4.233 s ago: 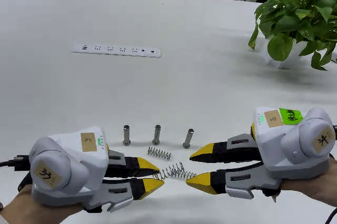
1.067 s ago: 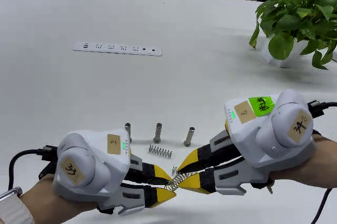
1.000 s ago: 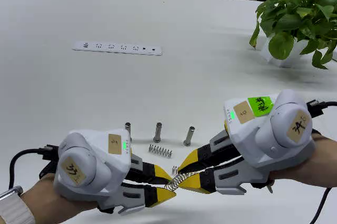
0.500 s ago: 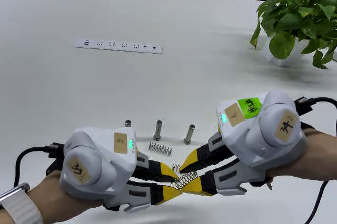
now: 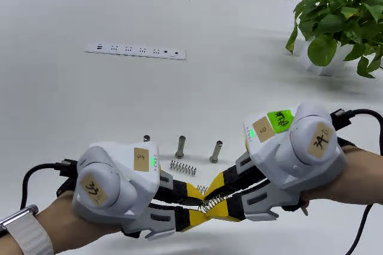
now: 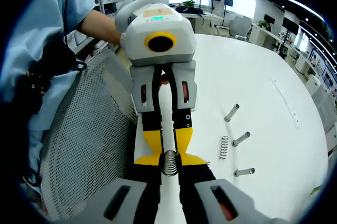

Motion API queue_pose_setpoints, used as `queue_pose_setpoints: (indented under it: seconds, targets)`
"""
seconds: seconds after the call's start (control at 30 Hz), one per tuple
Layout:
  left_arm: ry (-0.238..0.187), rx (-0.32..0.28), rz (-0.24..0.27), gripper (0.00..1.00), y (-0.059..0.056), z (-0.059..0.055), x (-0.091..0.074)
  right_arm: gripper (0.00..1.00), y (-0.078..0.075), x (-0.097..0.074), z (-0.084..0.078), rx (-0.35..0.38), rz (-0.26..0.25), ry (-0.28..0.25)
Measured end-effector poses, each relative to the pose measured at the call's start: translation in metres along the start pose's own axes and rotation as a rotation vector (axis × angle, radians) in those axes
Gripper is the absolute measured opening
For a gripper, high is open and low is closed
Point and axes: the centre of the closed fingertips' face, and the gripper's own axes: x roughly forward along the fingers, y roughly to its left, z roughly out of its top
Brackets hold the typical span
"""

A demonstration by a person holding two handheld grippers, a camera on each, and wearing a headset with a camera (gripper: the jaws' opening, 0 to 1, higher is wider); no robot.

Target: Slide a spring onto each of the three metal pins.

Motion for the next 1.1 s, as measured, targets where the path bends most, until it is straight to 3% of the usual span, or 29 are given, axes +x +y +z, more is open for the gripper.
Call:
queue_pose_setpoints:
  seconds: [0.4, 0.63, 0.77, 1.1]
  targets:
    - [0.001, -0.048, 0.011, 0.1, 0.001, 0.0, 0.0, 0.12, -0.002, 0.0, -0.001, 0.017, -0.002, 0.007]
    - [-0.014, -0.08, 0.066, 0.13, 0.009, -0.004, -0.008, 0.12, -0.006, 0.0, 0.004, 0.002, -0.018, -0.004]
    - [0.009, -0.077, 0.143, 0.22, 0.019, -0.017, -0.018, 0.12, -0.009, -0.002, 0.006, -0.008, -0.023, 0.0]
    - [-0.029, -0.189, 0.346, 0.5, 0.043, -0.033, -0.047, 0.12, -0.014, 0.001, 0.007, -0.028, -0.011, 0.014]
